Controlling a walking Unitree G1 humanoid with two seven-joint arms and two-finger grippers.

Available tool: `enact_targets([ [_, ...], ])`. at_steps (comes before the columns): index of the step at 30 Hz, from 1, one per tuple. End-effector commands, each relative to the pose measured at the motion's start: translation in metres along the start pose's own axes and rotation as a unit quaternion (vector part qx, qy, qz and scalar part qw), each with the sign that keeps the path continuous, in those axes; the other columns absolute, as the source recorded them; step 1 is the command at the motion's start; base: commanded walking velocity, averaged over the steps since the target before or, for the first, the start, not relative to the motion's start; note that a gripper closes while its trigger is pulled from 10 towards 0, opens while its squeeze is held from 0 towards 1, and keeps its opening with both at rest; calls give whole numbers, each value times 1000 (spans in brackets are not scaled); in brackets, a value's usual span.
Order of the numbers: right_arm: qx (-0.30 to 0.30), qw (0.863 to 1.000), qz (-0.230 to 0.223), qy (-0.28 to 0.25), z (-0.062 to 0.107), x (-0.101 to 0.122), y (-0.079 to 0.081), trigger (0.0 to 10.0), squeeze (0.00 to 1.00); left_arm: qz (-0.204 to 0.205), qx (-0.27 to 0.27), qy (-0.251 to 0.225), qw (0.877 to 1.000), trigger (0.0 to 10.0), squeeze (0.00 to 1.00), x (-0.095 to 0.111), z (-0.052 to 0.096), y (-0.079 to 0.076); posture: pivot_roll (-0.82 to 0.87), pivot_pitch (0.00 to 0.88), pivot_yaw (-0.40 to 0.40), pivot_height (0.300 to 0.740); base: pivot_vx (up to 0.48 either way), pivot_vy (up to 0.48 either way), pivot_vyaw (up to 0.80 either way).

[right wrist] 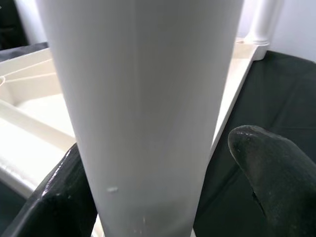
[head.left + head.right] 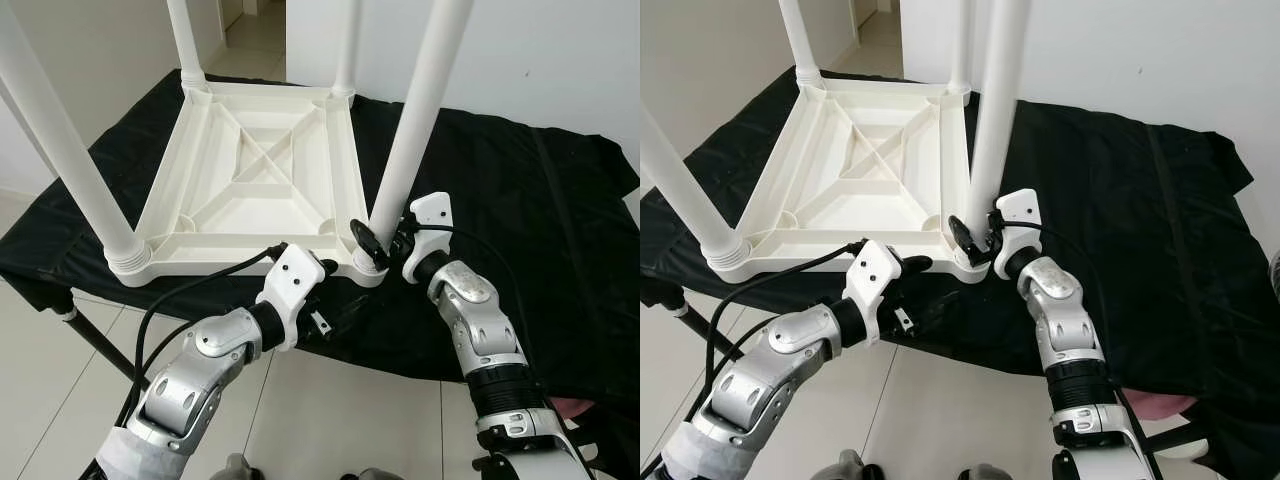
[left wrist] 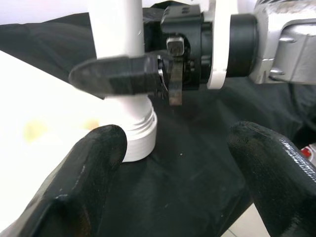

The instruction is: Building children table

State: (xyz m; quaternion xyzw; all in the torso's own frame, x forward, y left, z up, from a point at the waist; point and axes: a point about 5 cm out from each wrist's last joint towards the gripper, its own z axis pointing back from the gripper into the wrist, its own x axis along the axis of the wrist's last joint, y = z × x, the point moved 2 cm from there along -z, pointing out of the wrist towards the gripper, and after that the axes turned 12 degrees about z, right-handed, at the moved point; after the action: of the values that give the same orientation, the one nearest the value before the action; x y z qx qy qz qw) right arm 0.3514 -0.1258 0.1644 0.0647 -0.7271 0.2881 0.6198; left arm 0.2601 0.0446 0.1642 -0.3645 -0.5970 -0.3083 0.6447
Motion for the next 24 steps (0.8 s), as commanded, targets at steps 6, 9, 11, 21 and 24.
enact_targets([
  [6, 120, 992, 39, -7, -4, -7, -2, 10000, 0, -2, 3, 1, 1000, 10000, 0, 2, 3, 5, -61, 50, -4, 740, 0, 0, 0],
  [9, 146, 988, 44, -4, -8, -9, -1, 10000, 0, -5, 3, 0, 1000, 10000, 0, 3, 2, 6, -58, 46, -2, 740, 0, 0, 0],
  [11, 152, 987, 45, -3, -10, -10, -1, 10000, 0, -5, 4, 0, 1000, 10000, 0, 3, 2, 6, -58, 46, -2, 740, 0, 0, 0],
  [21, 211, 976, 47, 3, -15, -18, 3, 0, 0, -9, 5, -4, 1000, 10000, 0, 7, 1, 7, -48, 37, 1, 740, 0, 0, 0],
  [24, 219, 974, 48, 10, -14, -22, 2, 0, 0, -8, 4, -5, 1000, 10000, 0, 6, 0, 6, -51, 38, -2, 740, 0, 0, 0],
])
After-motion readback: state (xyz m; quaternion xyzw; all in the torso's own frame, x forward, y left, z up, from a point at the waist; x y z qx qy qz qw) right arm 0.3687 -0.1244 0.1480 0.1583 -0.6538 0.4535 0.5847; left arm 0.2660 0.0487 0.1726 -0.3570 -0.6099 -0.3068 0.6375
